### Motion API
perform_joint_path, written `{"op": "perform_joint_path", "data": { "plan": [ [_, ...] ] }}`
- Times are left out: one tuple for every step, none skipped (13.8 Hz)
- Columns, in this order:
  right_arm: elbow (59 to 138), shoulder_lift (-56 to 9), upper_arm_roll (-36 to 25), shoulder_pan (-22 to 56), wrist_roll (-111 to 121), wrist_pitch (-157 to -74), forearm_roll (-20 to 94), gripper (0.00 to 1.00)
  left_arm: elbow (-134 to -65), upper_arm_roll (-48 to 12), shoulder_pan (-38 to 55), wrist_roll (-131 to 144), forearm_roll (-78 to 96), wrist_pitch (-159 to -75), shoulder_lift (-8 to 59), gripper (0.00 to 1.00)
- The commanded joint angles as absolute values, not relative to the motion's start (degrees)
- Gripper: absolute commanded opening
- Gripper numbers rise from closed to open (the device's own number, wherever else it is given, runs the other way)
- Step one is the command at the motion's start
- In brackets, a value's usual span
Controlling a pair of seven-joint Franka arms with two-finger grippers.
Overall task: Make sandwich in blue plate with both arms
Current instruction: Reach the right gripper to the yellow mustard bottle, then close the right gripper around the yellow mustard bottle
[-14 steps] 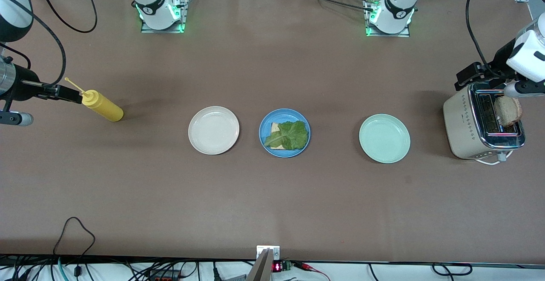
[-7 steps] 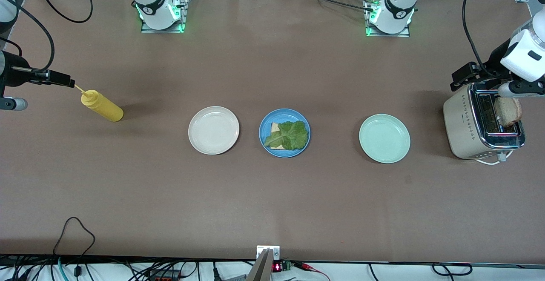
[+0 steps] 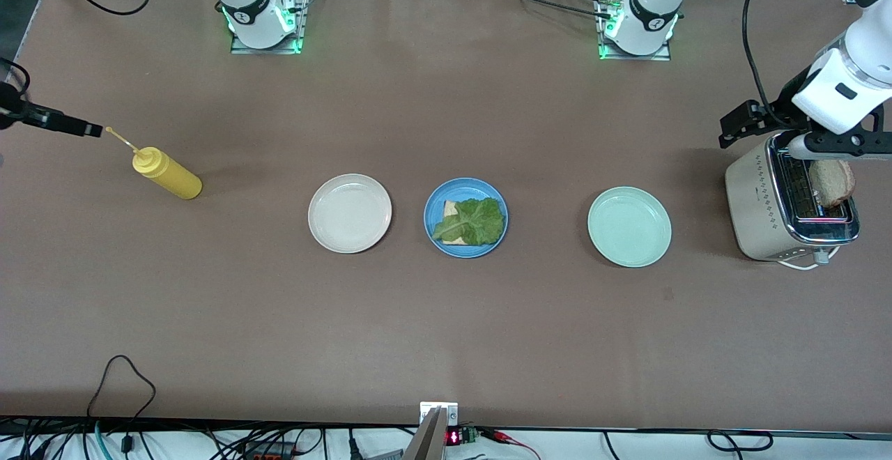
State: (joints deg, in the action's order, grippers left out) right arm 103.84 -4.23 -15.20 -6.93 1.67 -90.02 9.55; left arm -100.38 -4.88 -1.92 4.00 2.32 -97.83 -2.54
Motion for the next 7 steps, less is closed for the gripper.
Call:
{"op": "perform_joint_path", "data": {
  "plan": [
    [107.2,-4.7,-19.6,-7.3,1.9,-90.9,15.6,1.00,-98.9,-3.3,-2.3,3.3,2.7,-97.3,-1.8,1.00],
    [107.2,-5.9,-20.8,-7.6,1.9,-90.6,18.1,1.00,-98.8,-3.2,-2.3,3.3,2.8,-97.3,-1.8,1.00],
    [107.2,-7.2,-21.6,-8.3,2.0,-90.4,21.1,1.00,-98.9,-3.1,-2.4,3.3,2.7,-97.3,-1.9,1.00],
    [107.2,-8.5,-22.0,-9.5,2.1,-90.1,23.5,1.00,-99.1,-3.1,-2.4,3.3,2.7,-96.9,-2.2,1.00],
    [107.2,-9.9,-22.1,-10.7,2.1,-89.2,25.5,1.00,-99.5,-3.1,-2.8,3.3,2.7,-96.8,-2.5,1.00],
    [107.1,-11.7,-22.3,-12.0,2.1,-87.8,28.3,1.00,-99.5,-3.1,-3.0,3.3,2.7,-96.2,-2.5,1.00],
    [106.8,-13.4,-22.9,-12.7,2.1,-86.8,31.1,1.00,-99.5,-3.2,-3.5,3.3,2.7,-96.2,-2.5,1.00]
  ]
}}
